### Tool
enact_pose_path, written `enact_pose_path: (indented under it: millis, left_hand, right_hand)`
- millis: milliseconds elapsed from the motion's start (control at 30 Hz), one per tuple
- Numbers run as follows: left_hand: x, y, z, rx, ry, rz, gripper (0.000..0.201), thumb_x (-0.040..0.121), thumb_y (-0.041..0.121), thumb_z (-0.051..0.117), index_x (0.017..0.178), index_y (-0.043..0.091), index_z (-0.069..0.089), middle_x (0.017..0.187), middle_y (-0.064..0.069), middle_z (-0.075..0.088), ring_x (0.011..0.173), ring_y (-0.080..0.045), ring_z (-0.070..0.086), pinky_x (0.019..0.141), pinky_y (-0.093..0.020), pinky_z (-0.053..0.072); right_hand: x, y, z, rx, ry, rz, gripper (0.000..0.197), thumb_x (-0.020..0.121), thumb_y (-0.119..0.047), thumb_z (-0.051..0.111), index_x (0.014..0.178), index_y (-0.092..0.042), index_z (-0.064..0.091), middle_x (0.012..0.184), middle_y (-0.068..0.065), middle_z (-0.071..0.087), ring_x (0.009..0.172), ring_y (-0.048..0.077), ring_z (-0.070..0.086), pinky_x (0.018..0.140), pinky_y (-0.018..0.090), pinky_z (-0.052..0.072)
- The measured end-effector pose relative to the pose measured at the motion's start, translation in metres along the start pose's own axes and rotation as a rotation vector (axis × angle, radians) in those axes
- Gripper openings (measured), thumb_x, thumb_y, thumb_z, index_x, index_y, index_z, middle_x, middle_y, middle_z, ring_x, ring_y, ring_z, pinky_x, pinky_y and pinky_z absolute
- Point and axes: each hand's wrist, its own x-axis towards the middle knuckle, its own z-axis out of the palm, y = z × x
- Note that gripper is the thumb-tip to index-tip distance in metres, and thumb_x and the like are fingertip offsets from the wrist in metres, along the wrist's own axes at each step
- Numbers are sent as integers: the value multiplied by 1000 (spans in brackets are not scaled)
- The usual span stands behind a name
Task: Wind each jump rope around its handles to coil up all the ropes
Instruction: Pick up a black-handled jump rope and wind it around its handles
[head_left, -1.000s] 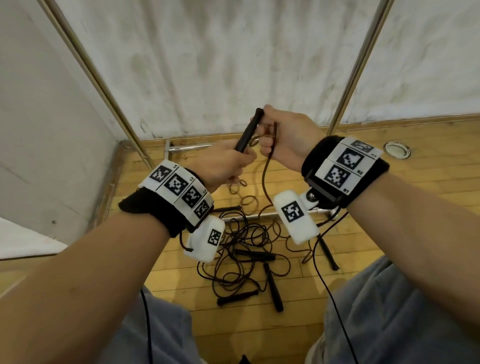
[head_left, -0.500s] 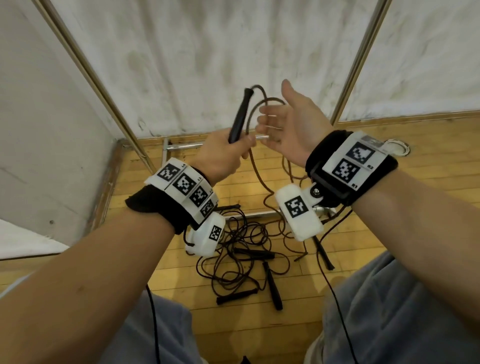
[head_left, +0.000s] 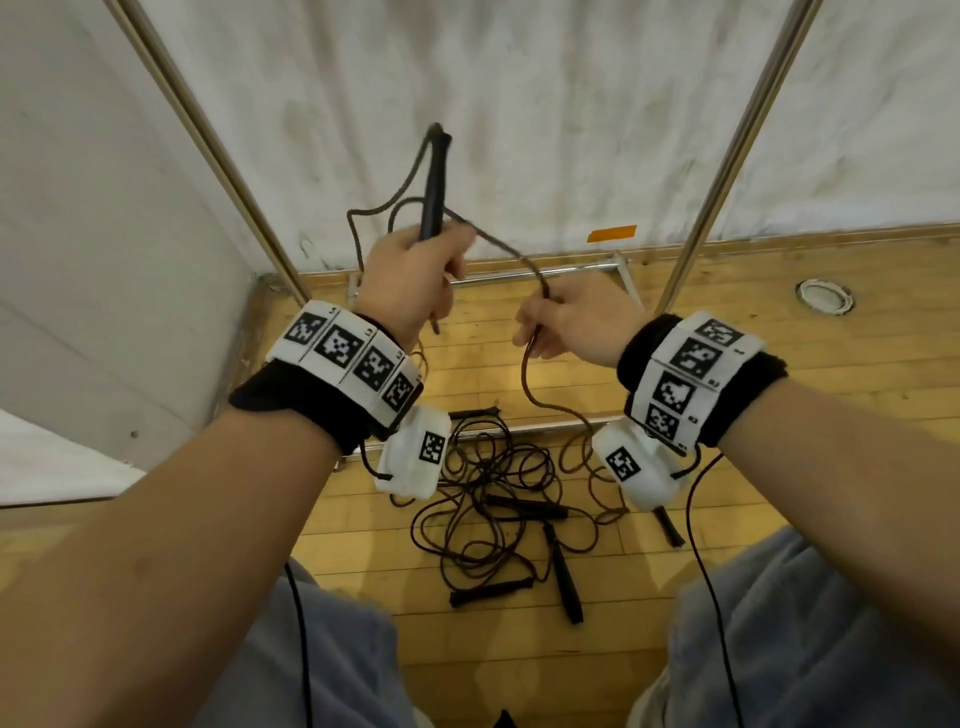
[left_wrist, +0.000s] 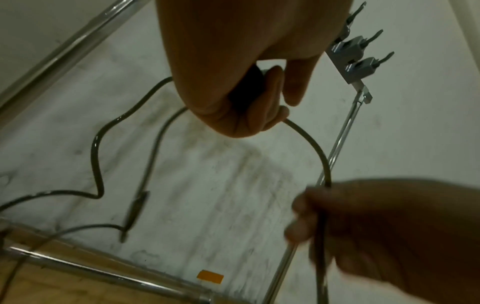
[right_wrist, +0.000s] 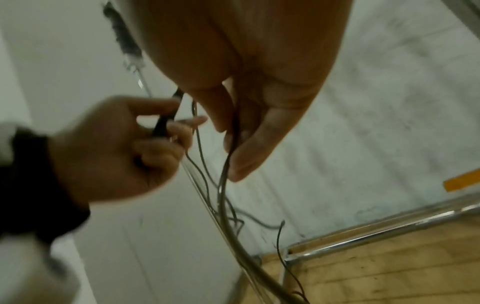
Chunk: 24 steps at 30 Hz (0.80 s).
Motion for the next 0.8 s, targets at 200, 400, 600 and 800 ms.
enact_pose_path:
  millis: [200, 400, 600, 800]
  left_hand:
    - [-16, -15, 16, 193, -325, -51, 14, 81, 17, 72, 81, 4, 65, 48, 11, 48, 38, -8, 34, 40, -22, 30]
    - [-15, -10, 20, 268, -188, 54, 28, 92, 27, 62, 66, 18, 64, 47, 7, 42, 38, -11, 36, 40, -23, 30]
    - [-7, 12, 14, -54, -49, 52, 22, 95, 25, 58, 78, 12, 61, 67, 1, 50, 40, -10, 41, 40, -21, 31]
    - [-4, 22, 5, -210, 80, 29, 27, 96, 39, 53, 91, 16, 66, 71, 4, 52, 43, -8, 36, 42, -21, 30]
  right_hand:
    - [-5, -22, -10, 520, 183, -57, 19, 93, -15, 56, 82, -2, 64, 76, 12, 69, 63, 22, 68, 61, 24, 56]
    - [-6, -18, -17, 527, 107, -87, 27, 92, -32, 58, 101, -7, 65, 98, 9, 70, 88, 22, 69, 79, 31, 54]
    - [-9, 8, 0, -398, -275, -45, 15, 90, -43, 53, 90, -32, 64, 89, -10, 64, 91, 11, 58, 74, 25, 41]
    - [-7, 11, 3, -383, -165, -11, 23, 97, -24, 47, 77, -24, 58, 74, -4, 63, 60, 6, 61, 55, 19, 47]
